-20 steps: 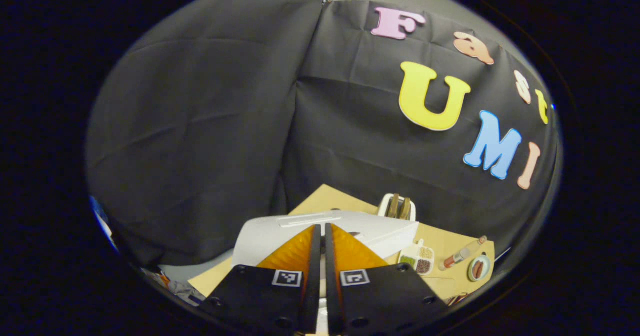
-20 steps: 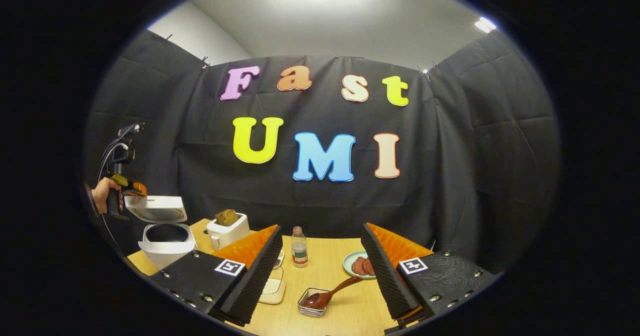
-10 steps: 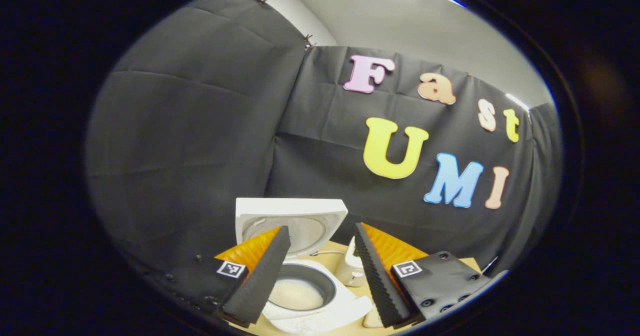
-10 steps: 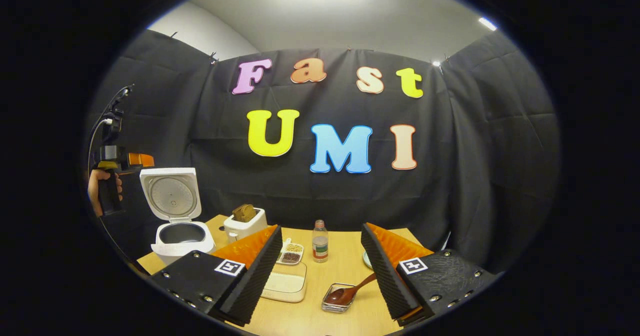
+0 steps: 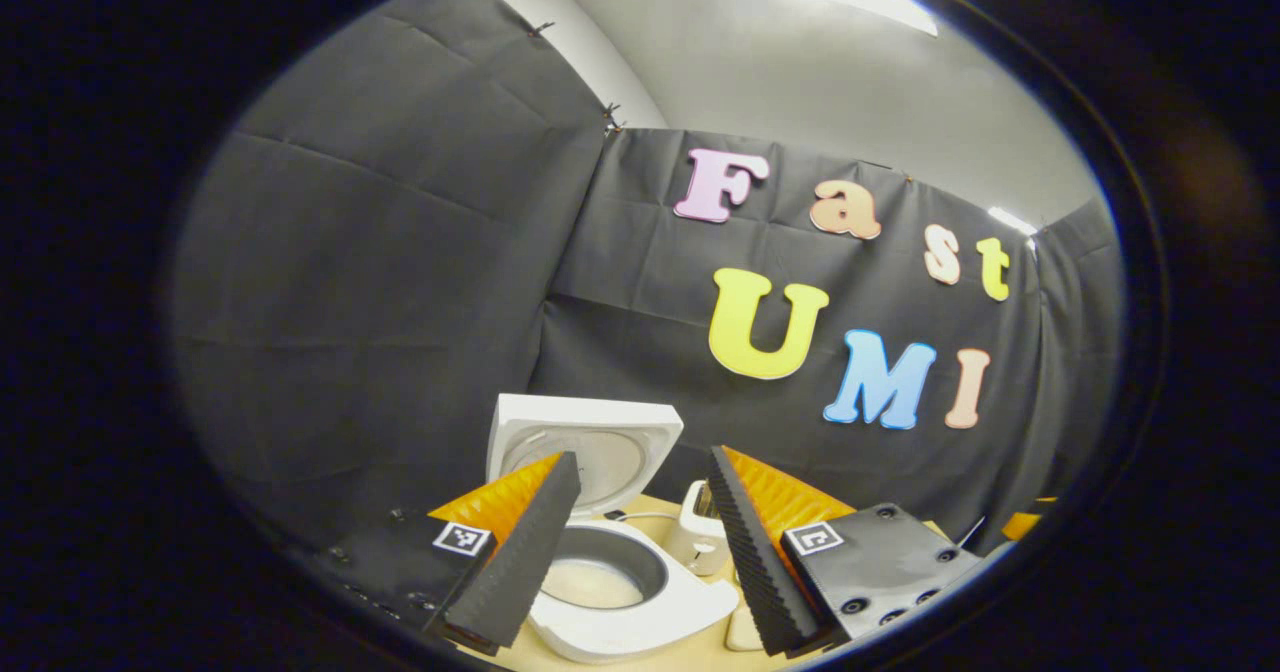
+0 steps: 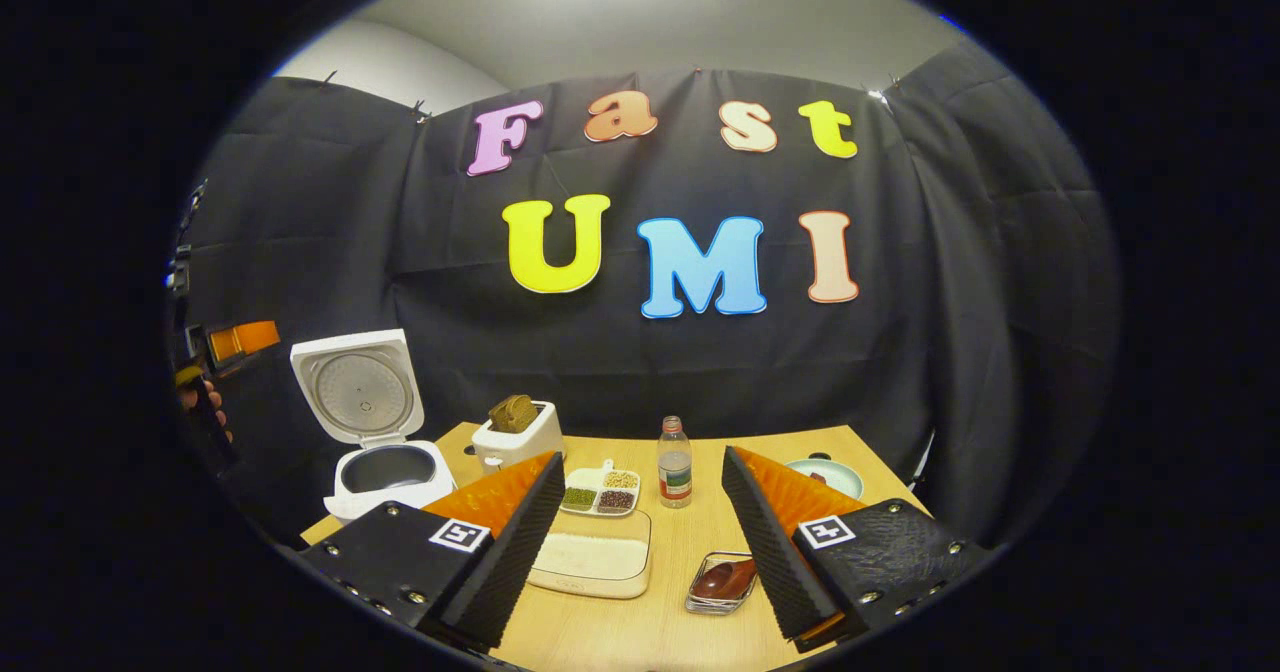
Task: Close the left gripper, press the button to open the rice cooker; take a wooden spoon from the chopstick holder with the right hand, scoop a spoonful of rice and pour it into the rice cooker, then put the wooden spoon back into the chopstick holder.
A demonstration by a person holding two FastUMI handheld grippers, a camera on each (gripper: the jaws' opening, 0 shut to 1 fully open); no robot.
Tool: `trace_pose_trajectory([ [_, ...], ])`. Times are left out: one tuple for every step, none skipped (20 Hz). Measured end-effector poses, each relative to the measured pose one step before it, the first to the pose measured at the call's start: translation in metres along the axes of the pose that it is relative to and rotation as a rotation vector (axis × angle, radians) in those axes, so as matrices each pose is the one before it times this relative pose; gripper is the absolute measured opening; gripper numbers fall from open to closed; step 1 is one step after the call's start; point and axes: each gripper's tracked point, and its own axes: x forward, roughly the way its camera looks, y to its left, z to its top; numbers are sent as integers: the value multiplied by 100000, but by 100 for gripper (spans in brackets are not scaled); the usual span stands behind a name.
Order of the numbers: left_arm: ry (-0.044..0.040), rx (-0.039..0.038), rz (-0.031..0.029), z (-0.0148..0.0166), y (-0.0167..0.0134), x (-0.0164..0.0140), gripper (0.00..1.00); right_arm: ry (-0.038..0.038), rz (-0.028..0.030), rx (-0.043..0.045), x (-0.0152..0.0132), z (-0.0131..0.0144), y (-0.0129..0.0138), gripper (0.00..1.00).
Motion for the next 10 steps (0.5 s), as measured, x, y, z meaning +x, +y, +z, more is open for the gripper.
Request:
trace_pose_trajectory([
  [-70,1274,-330,-476,-190,-491,93,774,-1353,769,440,-394,-870,96],
  [-169,1004,-703,-407,-321,-414,91,1171,-1185,754,569,-652,-883,96],
  [128,903,-532,-232,-436,-517,92,1439,-2043,754,607,-611,-1076,96],
  [-777,992,-483,-27,-452,-387,93,1183,-1810,1266,543,-630,-1227,96],
  [-834,1060,-722,127,-504,-229,93,1423,-2241,1281,695,-580,-1185,96],
  [-878,1237,-263,35,-530,-184,93,1448,-2188,1348,685,-777,-1231,96],
  [-34,1319,-469,-20,-655,-256,93,1071,-2252,1362,662,-503,-1178,96],
  [509,1206,-785,-215,-879,43,90,959,-2242,1638,729,-536,-1193,97],
  [921,1128,-607,-274,-770,-62,92,1292,-2227,1718,861,-455,-1202,97],
  [1100,889,-732,-569,-849,226,92,1116,-1940,1728,1057,-678,-1142,97],
])
